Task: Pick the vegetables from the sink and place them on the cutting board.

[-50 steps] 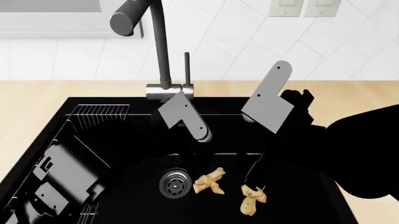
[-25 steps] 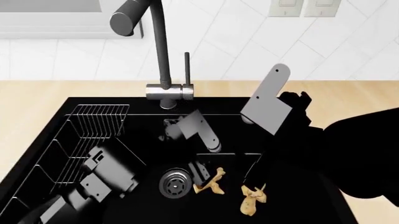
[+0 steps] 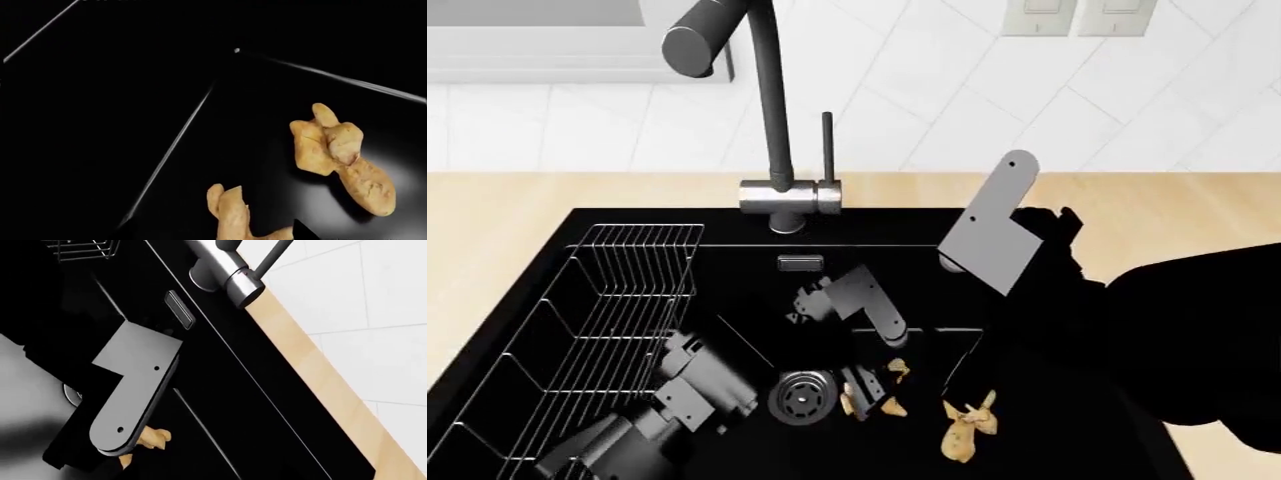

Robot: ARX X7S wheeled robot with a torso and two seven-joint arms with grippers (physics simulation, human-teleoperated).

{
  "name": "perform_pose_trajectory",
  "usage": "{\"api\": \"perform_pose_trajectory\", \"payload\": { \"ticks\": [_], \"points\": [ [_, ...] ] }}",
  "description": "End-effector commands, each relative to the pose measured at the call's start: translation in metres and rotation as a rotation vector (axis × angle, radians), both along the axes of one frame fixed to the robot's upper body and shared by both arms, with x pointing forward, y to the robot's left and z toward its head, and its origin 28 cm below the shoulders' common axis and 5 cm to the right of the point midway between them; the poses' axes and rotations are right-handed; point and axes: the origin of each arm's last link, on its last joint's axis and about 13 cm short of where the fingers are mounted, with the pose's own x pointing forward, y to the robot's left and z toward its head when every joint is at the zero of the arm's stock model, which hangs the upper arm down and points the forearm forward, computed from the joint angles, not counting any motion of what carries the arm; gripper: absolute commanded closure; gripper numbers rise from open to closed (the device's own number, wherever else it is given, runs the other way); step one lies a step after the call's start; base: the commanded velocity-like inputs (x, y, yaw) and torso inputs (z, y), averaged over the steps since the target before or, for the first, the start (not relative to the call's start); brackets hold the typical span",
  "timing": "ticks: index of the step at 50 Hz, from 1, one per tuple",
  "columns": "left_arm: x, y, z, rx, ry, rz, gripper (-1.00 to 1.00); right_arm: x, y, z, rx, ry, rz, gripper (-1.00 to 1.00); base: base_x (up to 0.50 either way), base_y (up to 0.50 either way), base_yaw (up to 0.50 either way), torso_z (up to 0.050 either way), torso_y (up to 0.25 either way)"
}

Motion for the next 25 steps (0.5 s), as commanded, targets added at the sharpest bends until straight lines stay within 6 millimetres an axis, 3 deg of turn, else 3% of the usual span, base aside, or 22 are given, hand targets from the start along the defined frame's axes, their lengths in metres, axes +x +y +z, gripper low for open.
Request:
{"api": "perform_pose_trajectory", "payload": {
  "ticks": [1, 25],
  "points": [
    [0.002, -0.003, -0.017, 0.012, 0.029, -0.001, -1.00, 0.002, 0.001, -0.005, 0.003, 0.010, 0.006, -1.00, 0.00, 0.00, 0.00, 0.000, 0.000],
    [0.003, -0.010, -0.043, 0.004, 0.095, -0.002, -1.00, 0.004, -0.001, -0.015, 0.008, 0.035, 0.007, -1.00, 0.00, 0.00, 0.00, 0.000, 0.000]
  ]
}}
